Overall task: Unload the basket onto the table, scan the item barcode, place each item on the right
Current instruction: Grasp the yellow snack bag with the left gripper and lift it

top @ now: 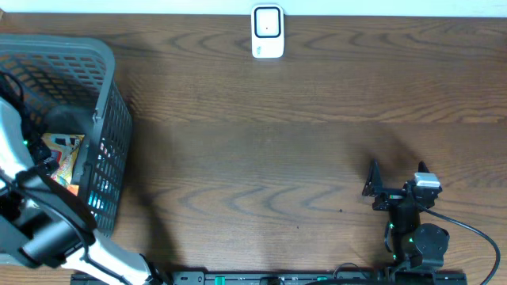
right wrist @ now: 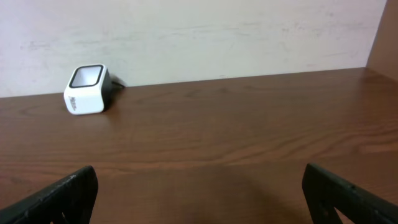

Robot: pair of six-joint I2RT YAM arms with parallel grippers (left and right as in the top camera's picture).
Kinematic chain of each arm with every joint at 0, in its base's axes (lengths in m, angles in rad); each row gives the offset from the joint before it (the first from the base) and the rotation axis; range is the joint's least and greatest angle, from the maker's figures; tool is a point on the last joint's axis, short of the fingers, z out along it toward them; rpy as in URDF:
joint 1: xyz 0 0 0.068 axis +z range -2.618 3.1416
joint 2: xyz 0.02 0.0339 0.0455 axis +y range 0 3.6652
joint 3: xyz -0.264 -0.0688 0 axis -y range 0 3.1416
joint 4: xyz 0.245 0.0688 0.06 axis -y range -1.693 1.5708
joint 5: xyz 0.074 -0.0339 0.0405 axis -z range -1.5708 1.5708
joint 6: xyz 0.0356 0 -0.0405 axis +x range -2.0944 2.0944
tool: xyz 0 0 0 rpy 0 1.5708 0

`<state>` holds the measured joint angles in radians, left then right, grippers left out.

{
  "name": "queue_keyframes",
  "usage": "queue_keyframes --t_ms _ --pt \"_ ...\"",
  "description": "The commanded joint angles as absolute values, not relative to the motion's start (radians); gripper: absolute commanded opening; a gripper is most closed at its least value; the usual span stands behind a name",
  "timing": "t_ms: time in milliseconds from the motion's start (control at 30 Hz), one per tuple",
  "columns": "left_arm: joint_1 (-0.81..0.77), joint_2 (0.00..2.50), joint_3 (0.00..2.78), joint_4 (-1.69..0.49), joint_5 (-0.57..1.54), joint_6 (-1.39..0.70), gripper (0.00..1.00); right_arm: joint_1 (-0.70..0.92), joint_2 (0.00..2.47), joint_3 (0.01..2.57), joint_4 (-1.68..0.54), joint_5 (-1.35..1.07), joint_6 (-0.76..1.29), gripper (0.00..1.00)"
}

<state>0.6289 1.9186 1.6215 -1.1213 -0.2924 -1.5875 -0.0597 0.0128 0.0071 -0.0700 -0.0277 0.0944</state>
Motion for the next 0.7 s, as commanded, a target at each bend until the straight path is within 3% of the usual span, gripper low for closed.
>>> queue_keyframes --t_ms 0,100,133,200,267,300,667 --pt "0.629 1.997 1.602 -1.126 -0.246 -1.533 0.90 -0.057 0.009 0.006 -0.073 -0.028 0.100 0.99" --pt "0.629 2.046 1.602 -1.127 -0.186 -1.489 0.63 -0.057 0.009 0.006 -0.073 -0.028 0.099 0.99" --pt "0.629 2.058 1.602 -1.127 -0.158 -1.467 0.60 -0.057 0.009 0.006 -0.073 -0.028 0.099 0.99" --pt "0.629 2.067 1.602 -1.127 -0.134 -1.425 0.45 -0.057 0.009 0.006 -0.073 -0.028 0.099 0.99" --pt "0.629 2.060 1.603 -1.127 -0.134 -1.384 0.12 -0.057 0.009 0.006 -0.073 -0.028 0.099 0.99" --pt "0.629 2.053 1.603 -1.127 -0.134 -1.370 0.07 -0.057 0.009 0.006 -0.073 -0.028 0.099 0.99" --pt "0.629 1.695 1.637 -0.964 -0.093 -1.110 0.07 -0.057 0.009 0.006 -0.073 -0.028 0.099 0.99"
